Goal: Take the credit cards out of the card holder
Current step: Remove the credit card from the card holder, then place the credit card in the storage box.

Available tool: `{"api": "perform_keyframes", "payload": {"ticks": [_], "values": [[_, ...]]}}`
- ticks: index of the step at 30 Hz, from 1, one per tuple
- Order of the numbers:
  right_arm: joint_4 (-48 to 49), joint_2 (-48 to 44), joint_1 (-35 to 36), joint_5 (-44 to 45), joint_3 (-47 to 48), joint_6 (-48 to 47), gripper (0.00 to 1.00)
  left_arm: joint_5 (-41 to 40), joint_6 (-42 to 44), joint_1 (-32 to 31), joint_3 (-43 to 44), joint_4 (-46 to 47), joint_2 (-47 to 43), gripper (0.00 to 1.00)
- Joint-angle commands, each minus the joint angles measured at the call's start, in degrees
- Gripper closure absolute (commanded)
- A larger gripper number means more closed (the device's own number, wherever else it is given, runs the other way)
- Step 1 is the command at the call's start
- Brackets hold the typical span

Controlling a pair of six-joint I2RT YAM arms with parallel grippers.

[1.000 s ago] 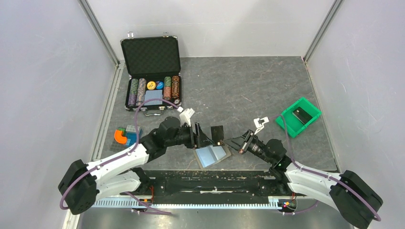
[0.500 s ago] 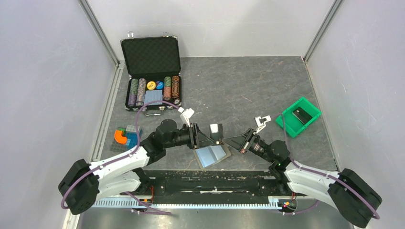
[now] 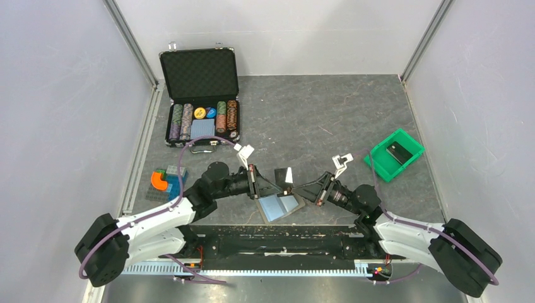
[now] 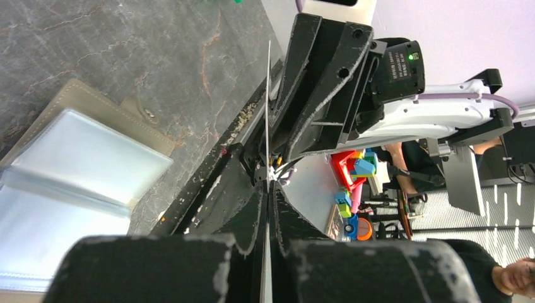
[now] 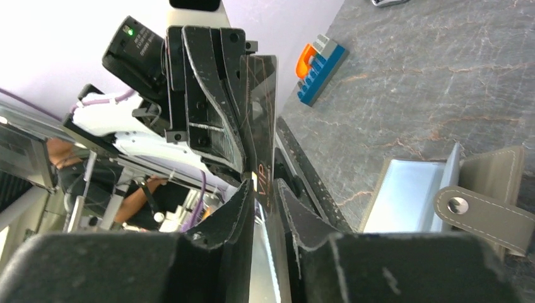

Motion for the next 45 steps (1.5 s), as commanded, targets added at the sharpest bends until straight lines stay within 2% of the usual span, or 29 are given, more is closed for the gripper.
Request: {"api": "perform_keyframes", "payload": {"ticks": [1,10,12,16,19,26,30,37,45], "values": [[-6.5,-2.9,0.1,-2.7,-2.5,-9.2,0.77,1.0,-0.8,0.1,-0.9,0.2,-1.7,0.98],[-35.7,-11.1,-1.0,-5.4,9.6,-28.7,0.54,5.6,6.8,0.1,2.4,-15.2,-6.0,0.98],[-40.3,-11.8,-1.3,-7.4,12.4,-32.1,0.52,6.0,10.0,0.0,3.3,-20.0,-6.7,0.98],[-46.3,-12.2,-1.8,-12.1,16.3,-36.5,0.51,8.1,13.3,0.0,2.9,-22.9,-8.9,0.98],[-47.7,-11.4,-2.0,-17.8,18.3,-37.3,0.51,8.6,13.8,0.0,3.2,-24.9,-8.5,0.98],[-48.1,-10.3,-2.1,-24.4,21.9,-36.6,0.45,13.6,15.1,-0.2,5.0,-25.6,-4.5,0.98],[-50.8,-9.0,-2.1,-24.7,24.4,-37.9,0.43,13.6,17.8,-0.2,6.6,-29.6,-5.4,0.98],[-52.3,-3.9,-2.6,-26.7,28.4,-38.8,0.44,14.2,22.0,-0.2,8.6,-34.6,-6.5,0.98],[-52.6,0.9,-2.8,-30.4,30.8,-39.4,0.45,16.8,24.5,-0.2,9.4,-35.2,-6.6,0.98]]}}
